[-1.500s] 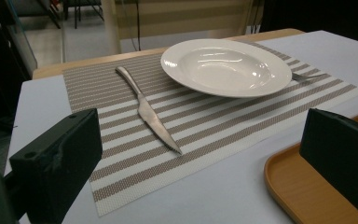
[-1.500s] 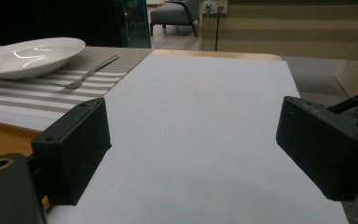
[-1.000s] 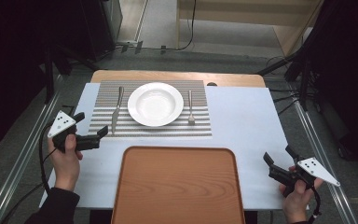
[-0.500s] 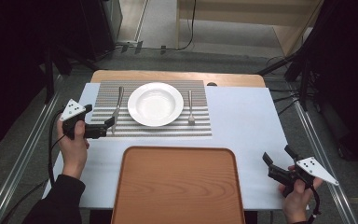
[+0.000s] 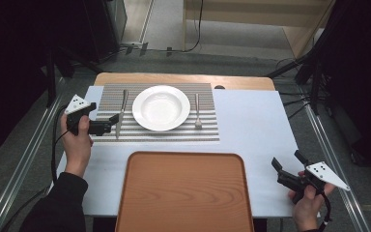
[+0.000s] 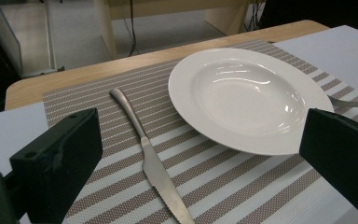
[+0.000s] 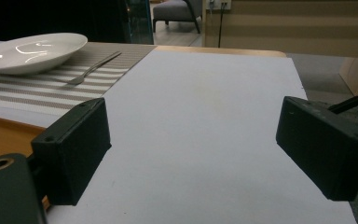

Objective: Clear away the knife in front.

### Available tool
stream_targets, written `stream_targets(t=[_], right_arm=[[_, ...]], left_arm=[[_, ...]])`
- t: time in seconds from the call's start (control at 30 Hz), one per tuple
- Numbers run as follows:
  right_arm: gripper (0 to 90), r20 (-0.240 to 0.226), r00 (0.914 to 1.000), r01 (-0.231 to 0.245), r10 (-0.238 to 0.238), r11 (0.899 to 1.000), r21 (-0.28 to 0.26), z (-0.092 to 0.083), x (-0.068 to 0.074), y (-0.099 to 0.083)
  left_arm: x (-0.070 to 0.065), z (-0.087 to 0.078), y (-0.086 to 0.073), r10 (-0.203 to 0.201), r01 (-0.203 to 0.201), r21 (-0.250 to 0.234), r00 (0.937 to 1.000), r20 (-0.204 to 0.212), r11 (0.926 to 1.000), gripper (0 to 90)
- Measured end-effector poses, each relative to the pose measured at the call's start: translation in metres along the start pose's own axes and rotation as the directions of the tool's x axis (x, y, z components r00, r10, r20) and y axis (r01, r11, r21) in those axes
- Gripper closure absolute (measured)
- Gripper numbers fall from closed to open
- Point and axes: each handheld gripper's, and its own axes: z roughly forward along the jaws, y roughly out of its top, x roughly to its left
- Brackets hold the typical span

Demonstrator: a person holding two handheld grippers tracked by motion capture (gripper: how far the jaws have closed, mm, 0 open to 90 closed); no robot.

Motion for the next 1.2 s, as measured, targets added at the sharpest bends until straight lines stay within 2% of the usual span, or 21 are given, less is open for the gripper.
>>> stream_targets(t=[0.13,0.23,0.37,0.4,0.43,0.47,0.6,0.63,0.67,0.7,0.83,0.93,0.97,1.07,1.1,1.13,1.2], right_arm=[[9.0,-0.008,1.0,-0.001,0.001,1.0,-0.004,0.0,0.0,0.0],[9.0,-0.011,0.9999,0.002,-0.002,1.0,-0.003,0.0,0.0,0.0],[9.1,-0.012,0.9999,0.001,-0.001,1.0,-0.001,0.0,0.0,0.0],[9.0,-0.013,0.9999,0.0,0.0,1.0,-0.001,0.0,0.0,0.0],[9.1,-0.014,0.9999,-0.001,0.001,1.0,-0.001,0.0,0.0,0.0],[9.0,-0.015,0.9999,0.0,0.0,1.0,-0.001,0.0,0.0,0.0],[9.1,-0.015,0.9999,0.0,0.0,1.0,0.003,0.0,0.0,0.0],[9.0,-0.015,0.9999,0.001,-0.001,1.0,0.003,0.0,0.0,0.0],[9.0,-0.015,0.9999,0.001,-0.001,1.0,0.003,0.0,0.0,0.0],[9.1,-0.016,0.9999,0.0,0.0,1.0,0.003,0.001,0.0,0.0],[9.1,-0.017,0.9999,-0.001,0.001,1.0,0.004,0.001,0.0,-0.001],[9.1,-0.018,0.9998,0.0,0.0,1.0,0.004,0.001,0.0,-0.001],[9.1,-0.017,0.9999,0.0,0.0,1.0,0.005,0.001,0.0,-0.001],[9.1,-0.02,0.9998,-0.001,0.001,1.0,0.005,0.001,0.0,-0.001],[9.1,-0.02,0.9998,-0.001,0.001,1.0,0.005,0.001,0.0,-0.001],[9.1,-0.02,0.9998,0.0,0.0,1.0,0.004,0.001,-0.001,-0.001],[9.1,-0.022,0.9998,-0.002,0.002,1.0,0.002,0.001,-0.001,-0.001]], left_arm=[[0.002,0.007,0.003,0.002,-0.002,0.021,0.9998,-0.018,0.9998,0.0],[0.007,0.011,0.005,-0.031,0.031,0.023,0.9994,-0.018,0.9992,0.0],[0.012,0.019,0.009,-0.036,0.037,0.059,0.9989,-0.03,0.9976,0.0],[0.015,0.024,0.011,-0.048,0.049,0.086,0.9986,-0.022,0.9951,0.0],[0.015,0.024,0.011,-0.048,0.049,0.086,0.9986,-0.022,0.9951,0.0],[0.019,0.029,0.012,-0.06,0.062,0.116,0.998,-0.017,0.9913,0.0],[0.024,0.038,0.014,-0.077,0.079,0.146,0.9968,-0.018,0.9861,1.0],[0.026,0.043,0.015,-0.091,0.099,0.162,0.9943,-0.055,0.9818,7.2],[0.026,0.043,0.015,-0.091,0.099,0.162,0.9943,-0.055,0.9818,11.5],[0.027,0.045,0.016,-0.093,0.103,0.174,0.9934,-0.066,0.9794,11.5],[0.032,0.057,0.018,-0.107,0.119,0.209,0.992,-0.068,0.9706,12.3],[0.036,0.066,0.021,-0.121,0.134,0.244,0.9904,-0.066,0.9606,13.1],[0.037,0.072,0.022,-0.122,0.138,0.266,0.9895,-0.078,0.9539,13.6],[0.037,0.082,0.022,-0.122,0.148,0.303,0.9871,-0.104,0.9415,18.1],[0.037,0.082,0.022,-0.122,0.148,0.303,0.9871,-0.104,0.9415,21.2],[0.036,0.086,0.022,-0.121,0.156,0.32,0.9845,-0.127,0.9344,21.2],[0.036,0.091,0.022,-0.118,0.162,0.34,0.9822,-0.146,0.9265,26.6]])
